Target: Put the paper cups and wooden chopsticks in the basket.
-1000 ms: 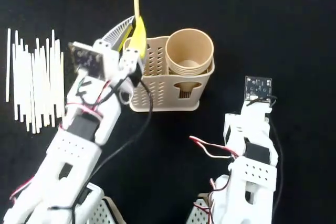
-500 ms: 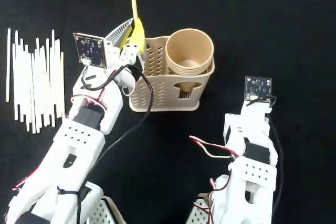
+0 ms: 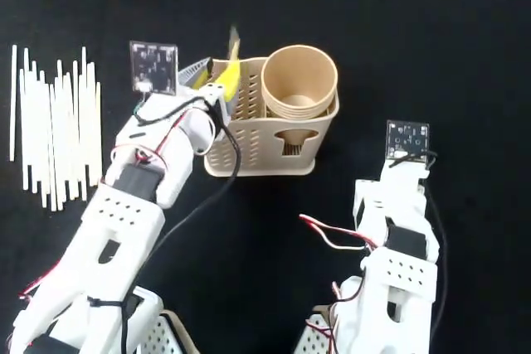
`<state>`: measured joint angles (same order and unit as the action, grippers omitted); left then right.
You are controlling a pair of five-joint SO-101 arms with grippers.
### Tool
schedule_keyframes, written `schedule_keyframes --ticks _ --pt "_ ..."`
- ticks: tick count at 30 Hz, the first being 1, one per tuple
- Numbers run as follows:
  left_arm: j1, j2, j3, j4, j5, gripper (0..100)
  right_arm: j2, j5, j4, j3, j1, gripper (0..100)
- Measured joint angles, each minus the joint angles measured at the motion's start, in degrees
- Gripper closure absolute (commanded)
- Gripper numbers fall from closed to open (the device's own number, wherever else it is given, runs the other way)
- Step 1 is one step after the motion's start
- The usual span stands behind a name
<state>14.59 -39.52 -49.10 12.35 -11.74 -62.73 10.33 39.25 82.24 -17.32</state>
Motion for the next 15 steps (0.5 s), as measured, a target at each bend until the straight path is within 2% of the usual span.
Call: schedule_keyframes --ticks 5,8,10,15 --pt "-0.3 0.0 8.7 15.4 -2.5 78 0.0 0.0 0.0 0.0 0.0 98.4" --pt "-3.3 0.0 14.7 23.4 -2.6 78 0.0 0.0 0.0 0.0 0.0 98.4" --pt "-7.6 0.0 18.8 28.5 -2.6 78 0.0 0.0 0.0 0.0 0.0 98.4" --pt "-22.9 0.4 26.9 40.8 -2.6 78 0.0 0.0 0.0 0.0 0.0 98.4"
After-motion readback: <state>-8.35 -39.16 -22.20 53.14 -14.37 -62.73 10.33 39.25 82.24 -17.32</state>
